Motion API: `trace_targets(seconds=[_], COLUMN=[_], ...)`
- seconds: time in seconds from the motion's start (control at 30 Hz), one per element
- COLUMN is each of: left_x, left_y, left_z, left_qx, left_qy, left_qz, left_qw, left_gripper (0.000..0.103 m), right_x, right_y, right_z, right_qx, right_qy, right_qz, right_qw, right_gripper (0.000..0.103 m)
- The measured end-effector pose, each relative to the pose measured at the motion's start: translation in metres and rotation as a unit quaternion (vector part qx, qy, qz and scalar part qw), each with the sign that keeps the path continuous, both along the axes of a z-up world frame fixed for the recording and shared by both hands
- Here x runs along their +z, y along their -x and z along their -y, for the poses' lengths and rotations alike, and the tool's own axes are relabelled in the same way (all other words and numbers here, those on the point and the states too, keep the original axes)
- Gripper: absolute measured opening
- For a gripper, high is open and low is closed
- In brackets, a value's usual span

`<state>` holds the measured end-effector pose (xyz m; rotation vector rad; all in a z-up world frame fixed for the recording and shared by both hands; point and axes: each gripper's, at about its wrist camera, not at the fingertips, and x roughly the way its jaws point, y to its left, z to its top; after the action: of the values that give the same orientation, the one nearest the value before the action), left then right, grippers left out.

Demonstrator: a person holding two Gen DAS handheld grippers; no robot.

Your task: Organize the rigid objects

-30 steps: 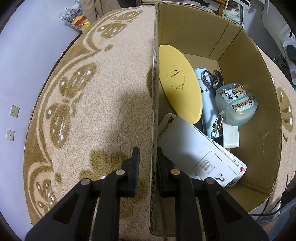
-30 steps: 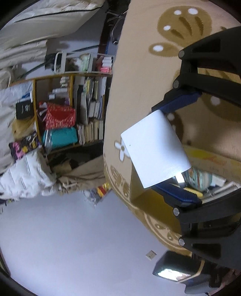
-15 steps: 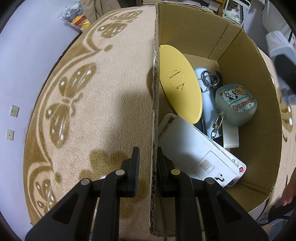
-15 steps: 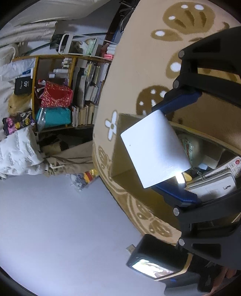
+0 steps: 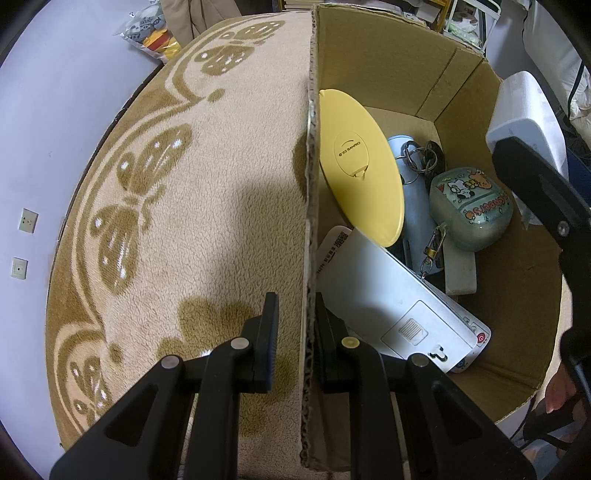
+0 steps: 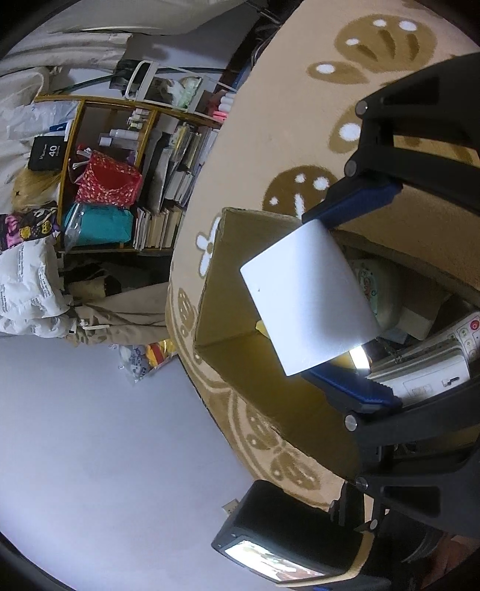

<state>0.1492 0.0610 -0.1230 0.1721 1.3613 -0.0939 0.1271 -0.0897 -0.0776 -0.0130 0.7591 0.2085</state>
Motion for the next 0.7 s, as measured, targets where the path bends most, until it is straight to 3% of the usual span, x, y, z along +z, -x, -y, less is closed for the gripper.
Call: trace_targets(seconds=[0.23,0.57,0.7], left_x=[0.0,0.004,0.008], left_y=[0.0,0.002,0.005], left_z=[0.0,-0.002,0.0], left_qx=[0.0,0.005,0.004], left_qy=[0.0,0.008,0.005], left_qz=[0.0,0.004,0.013], left_qw=[1.0,0.9999,0.9999], left_gripper=[0.016,0.018,0.018], right_x=[-0.002,0.009,0.014], right_y=[-0.001,0.005,0.015], right_z=[-0.007,-0.003,0.007], right_qx=[0.005,-0.002,-0.02], right_qy=[0.026,0.016,0.003], right_qz=[0.002,0.004,0.004], right_qw=[1.0,1.0,1.0], right_gripper=[0.079,0.079,0.085])
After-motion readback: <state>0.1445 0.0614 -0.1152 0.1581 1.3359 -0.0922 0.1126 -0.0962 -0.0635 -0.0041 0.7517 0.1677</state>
